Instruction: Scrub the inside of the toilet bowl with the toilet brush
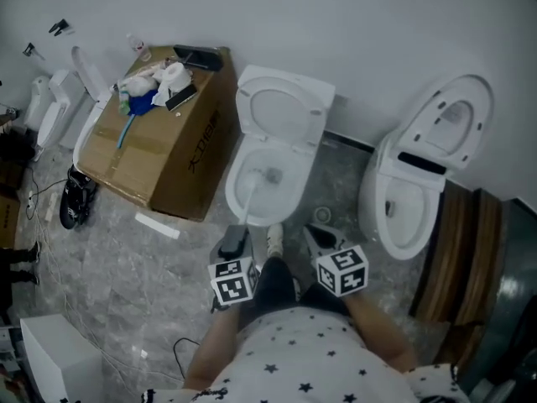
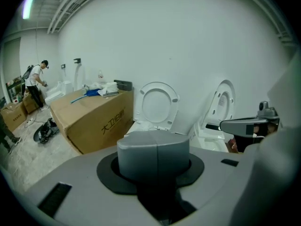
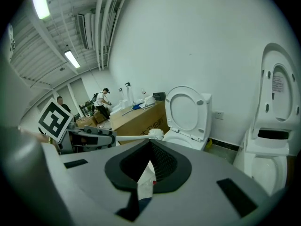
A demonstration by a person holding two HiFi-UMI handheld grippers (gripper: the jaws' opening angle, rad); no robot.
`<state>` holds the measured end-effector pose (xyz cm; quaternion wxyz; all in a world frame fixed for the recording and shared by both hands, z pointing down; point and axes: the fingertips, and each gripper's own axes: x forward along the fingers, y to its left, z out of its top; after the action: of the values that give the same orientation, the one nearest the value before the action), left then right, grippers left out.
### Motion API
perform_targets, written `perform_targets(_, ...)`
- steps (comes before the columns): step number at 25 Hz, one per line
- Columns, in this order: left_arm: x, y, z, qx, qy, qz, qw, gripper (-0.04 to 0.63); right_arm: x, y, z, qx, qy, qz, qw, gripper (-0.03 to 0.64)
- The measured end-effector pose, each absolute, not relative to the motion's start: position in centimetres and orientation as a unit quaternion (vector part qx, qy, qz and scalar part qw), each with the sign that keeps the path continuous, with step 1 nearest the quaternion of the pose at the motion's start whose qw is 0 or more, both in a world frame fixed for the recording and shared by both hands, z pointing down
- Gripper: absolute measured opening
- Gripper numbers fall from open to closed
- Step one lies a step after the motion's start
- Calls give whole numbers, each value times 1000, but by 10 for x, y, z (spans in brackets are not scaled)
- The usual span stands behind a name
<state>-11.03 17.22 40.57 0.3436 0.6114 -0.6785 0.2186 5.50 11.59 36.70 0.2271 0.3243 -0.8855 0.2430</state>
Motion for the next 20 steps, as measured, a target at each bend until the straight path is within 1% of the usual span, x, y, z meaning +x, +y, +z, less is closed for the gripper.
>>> perform_targets(12,-142,89,473,600,-657,237,390,156,13,58,414,309,-872,261,275,6)
perform_targets(20,-155,54,521,596,-645,251,406,156,-4,35,455,303,-863,276,296,6)
